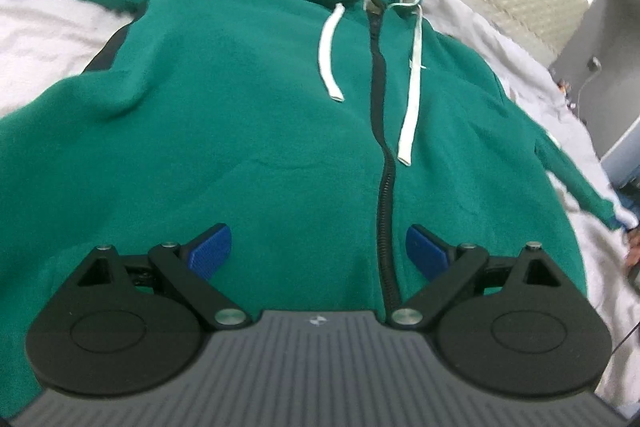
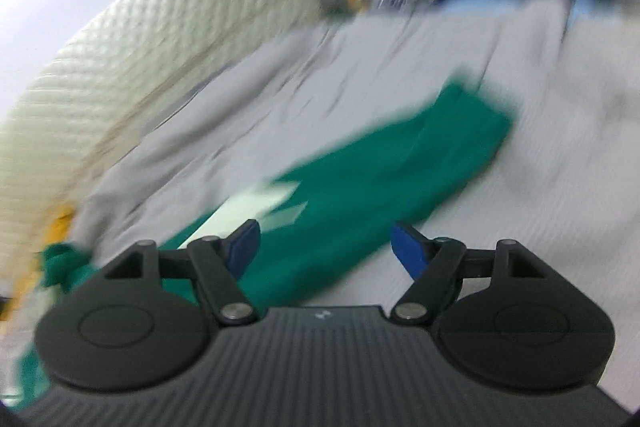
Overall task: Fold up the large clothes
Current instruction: 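Grasp the sleeve cuff nearest the right gripper with the right gripper, then lift the sleeve with the right gripper and fold it across the hoodie body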
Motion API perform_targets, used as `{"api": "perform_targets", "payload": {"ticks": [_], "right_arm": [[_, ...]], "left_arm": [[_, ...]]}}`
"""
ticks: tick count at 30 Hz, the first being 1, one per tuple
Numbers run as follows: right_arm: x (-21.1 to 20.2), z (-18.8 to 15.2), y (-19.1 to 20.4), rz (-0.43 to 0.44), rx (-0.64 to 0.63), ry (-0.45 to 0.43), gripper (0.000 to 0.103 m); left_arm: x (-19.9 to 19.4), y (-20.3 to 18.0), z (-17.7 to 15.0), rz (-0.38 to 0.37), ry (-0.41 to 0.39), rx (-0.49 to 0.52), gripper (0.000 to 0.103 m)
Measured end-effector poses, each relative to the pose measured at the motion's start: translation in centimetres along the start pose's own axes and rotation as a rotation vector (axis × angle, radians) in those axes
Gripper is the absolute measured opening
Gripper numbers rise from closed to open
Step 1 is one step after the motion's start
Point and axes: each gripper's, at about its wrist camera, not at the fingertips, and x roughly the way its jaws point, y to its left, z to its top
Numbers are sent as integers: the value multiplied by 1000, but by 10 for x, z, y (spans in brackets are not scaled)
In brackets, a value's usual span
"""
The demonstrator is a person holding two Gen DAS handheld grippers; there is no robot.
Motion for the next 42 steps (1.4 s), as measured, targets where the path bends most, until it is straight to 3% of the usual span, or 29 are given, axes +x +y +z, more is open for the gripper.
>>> {"api": "perform_targets", "payload": {"ticks": [2,5,12,16,19,22,23,24,26,28,31,34,38,42], "right_arm": [[16,-18,0,67,89,77,75],[43,-34,-2,127,178,93,75],[77,-23,-15,171,280,-80,73],[90,13,-32,102,269,-208,73],[97,40,-67,-43,322,-279,72],[103,60,-93,-81,364,-318,63],[105,66,-95,-92,357,-321,62],[108,74,-93,-109,329,-314,53],[117,88,-86,-189,276,-260,25],[119,99,-81,-217,230,-230,23],[113,114,-59,-268,63,-283,21],[102,126,-53,-302,-18,-316,21],[82,139,-25,-277,-62,-349,21],[47,147,34,-212,-131,-390,21]], "left_arm": [[-5,3,-2,-11,-1,-14,96],[-10,3,-6,-3,-19,-3,96],[-1,6,-2,11,-13,-2,96],[13,0,3,16,-13,17,96],[20,-6,7,44,-34,52,96],[24,-11,12,87,-71,97,96],[26,-11,14,94,-78,93,96],[28,-9,17,97,-79,81,96],[34,-6,22,99,-66,52,96],[38,-4,25,111,-56,40,96],[39,-2,25,128,-56,36,96],[35,0,27,146,-76,43,96],[24,6,30,147,-88,61,96],[23,9,33,161,-62,102,96]]}}
